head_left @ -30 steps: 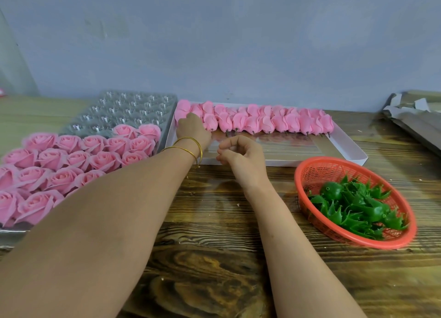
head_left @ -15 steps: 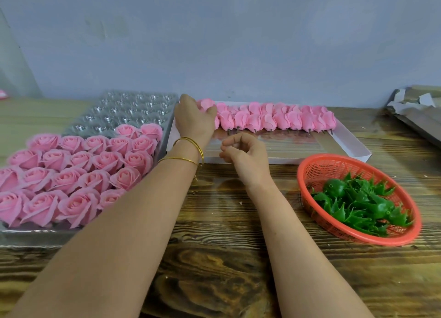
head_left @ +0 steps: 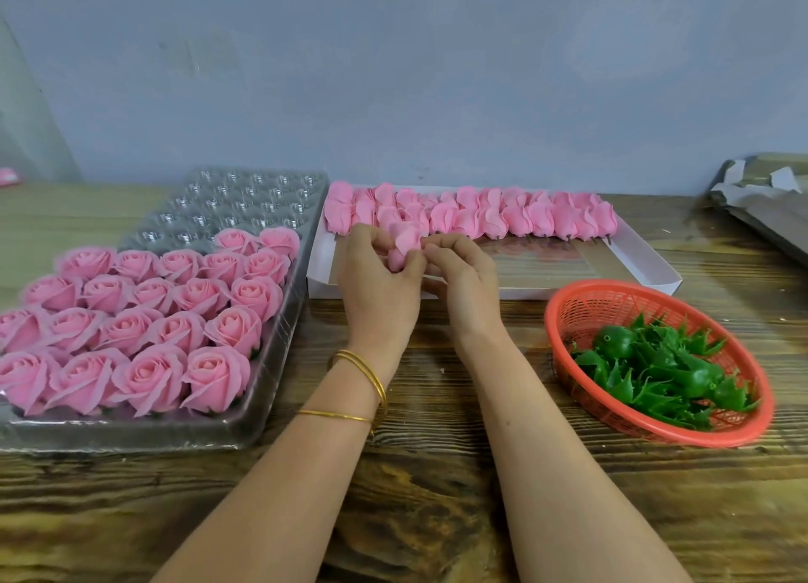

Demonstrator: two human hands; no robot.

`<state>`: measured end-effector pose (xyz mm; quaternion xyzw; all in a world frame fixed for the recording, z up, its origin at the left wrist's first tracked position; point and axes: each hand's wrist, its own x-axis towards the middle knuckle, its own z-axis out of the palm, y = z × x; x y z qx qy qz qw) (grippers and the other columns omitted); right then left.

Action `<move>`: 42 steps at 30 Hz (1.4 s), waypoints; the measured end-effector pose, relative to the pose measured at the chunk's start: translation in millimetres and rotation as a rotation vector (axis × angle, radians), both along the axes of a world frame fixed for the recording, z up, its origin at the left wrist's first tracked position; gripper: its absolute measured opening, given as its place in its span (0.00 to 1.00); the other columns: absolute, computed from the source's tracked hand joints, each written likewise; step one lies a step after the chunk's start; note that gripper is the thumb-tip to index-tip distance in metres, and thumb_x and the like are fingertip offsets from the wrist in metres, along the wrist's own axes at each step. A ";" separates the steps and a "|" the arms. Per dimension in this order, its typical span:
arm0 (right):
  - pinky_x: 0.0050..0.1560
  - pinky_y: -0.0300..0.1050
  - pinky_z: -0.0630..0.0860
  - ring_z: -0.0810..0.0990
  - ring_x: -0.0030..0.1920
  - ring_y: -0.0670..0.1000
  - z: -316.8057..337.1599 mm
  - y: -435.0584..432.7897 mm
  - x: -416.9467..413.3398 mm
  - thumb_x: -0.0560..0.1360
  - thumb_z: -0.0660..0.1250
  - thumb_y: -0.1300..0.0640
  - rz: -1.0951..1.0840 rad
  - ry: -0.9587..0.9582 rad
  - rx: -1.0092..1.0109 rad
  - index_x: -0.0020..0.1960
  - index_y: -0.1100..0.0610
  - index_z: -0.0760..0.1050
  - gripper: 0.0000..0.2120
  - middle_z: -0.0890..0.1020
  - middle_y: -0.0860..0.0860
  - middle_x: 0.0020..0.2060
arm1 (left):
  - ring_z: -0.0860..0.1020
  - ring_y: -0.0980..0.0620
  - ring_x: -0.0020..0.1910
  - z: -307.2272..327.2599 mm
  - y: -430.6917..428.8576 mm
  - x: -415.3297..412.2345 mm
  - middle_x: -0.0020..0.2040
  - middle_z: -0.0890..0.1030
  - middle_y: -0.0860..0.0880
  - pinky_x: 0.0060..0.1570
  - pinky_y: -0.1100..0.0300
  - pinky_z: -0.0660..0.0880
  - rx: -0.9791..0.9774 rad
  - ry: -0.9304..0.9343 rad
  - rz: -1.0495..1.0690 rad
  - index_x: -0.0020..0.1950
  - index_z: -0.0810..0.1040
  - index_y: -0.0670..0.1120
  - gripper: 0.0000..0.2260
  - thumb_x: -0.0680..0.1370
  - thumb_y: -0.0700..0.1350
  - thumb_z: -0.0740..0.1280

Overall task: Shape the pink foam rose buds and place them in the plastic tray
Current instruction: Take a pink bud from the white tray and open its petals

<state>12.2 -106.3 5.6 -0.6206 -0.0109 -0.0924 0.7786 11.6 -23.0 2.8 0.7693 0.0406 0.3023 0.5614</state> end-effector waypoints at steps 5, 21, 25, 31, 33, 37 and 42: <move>0.52 0.56 0.79 0.81 0.43 0.55 -2.5 2.7 0.2 0.72 0.69 0.68 -0.016 0.003 -0.109 0.45 0.59 0.77 0.05 0.81 0.56 0.37 | 0.77 0.46 0.41 -4.9 4.8 -4.7 0.45 0.76 0.43 0.40 0.61 0.75 0.103 -0.043 -0.002 0.42 0.70 0.47 0.11 0.71 0.34 0.69; 0.43 0.49 0.81 0.80 0.43 0.55 -6.0 -1.6 3.5 0.71 0.73 0.69 -0.066 -0.001 -0.151 0.52 0.64 0.75 0.11 0.81 0.60 0.43 | 0.78 0.69 0.35 -2.5 8.6 -11.2 0.44 0.76 0.49 0.33 0.74 0.72 -0.353 0.044 -0.298 0.51 0.71 0.43 0.16 0.68 0.28 0.68; 0.50 0.56 0.79 0.82 0.40 0.58 -6.3 -4.6 5.0 0.73 0.70 0.69 0.000 0.020 0.008 0.46 0.59 0.77 0.06 0.84 0.59 0.38 | 0.79 0.64 0.44 1.2 10.3 -10.2 0.52 0.78 0.48 0.41 0.70 0.75 -0.519 0.155 -0.377 0.55 0.72 0.45 0.22 0.62 0.42 0.73; 0.48 0.48 0.78 0.80 0.40 0.51 -2.0 -7.0 2.7 0.76 0.64 0.70 0.272 0.049 0.289 0.48 0.63 0.79 0.06 0.82 0.57 0.39 | 0.80 0.47 0.50 6.6 15.2 -11.7 0.50 0.82 0.41 0.56 0.49 0.76 -0.502 0.204 -0.633 0.58 0.79 0.38 0.19 0.70 0.45 0.71; 0.46 0.44 0.80 0.81 0.43 0.52 1.2 -8.6 1.1 0.76 0.63 0.69 0.342 0.065 0.347 0.49 0.64 0.79 0.06 0.82 0.57 0.41 | 0.79 0.46 0.54 6.7 15.1 -13.1 0.53 0.80 0.40 0.61 0.45 0.73 -0.516 0.232 -0.651 0.60 0.77 0.39 0.21 0.71 0.46 0.74; 0.53 0.47 0.80 0.83 0.45 0.53 5.9 -10.8 -1.3 0.72 0.64 0.66 0.431 0.096 0.400 0.55 0.68 0.76 0.12 0.82 0.58 0.43 | 0.76 0.39 0.63 8.7 14.8 -16.1 0.61 0.78 0.36 0.65 0.39 0.70 -0.504 0.238 -0.654 0.64 0.74 0.39 0.26 0.69 0.48 0.73; 0.54 0.45 0.79 0.81 0.47 0.53 9.6 -10.1 -5.6 0.67 0.64 0.64 0.498 0.147 0.418 0.53 0.67 0.76 0.15 0.81 0.57 0.44 | 0.77 0.40 0.61 7.4 15.9 -15.7 0.60 0.79 0.36 0.64 0.39 0.71 -0.470 0.175 -0.672 0.61 0.75 0.43 0.13 0.77 0.39 0.69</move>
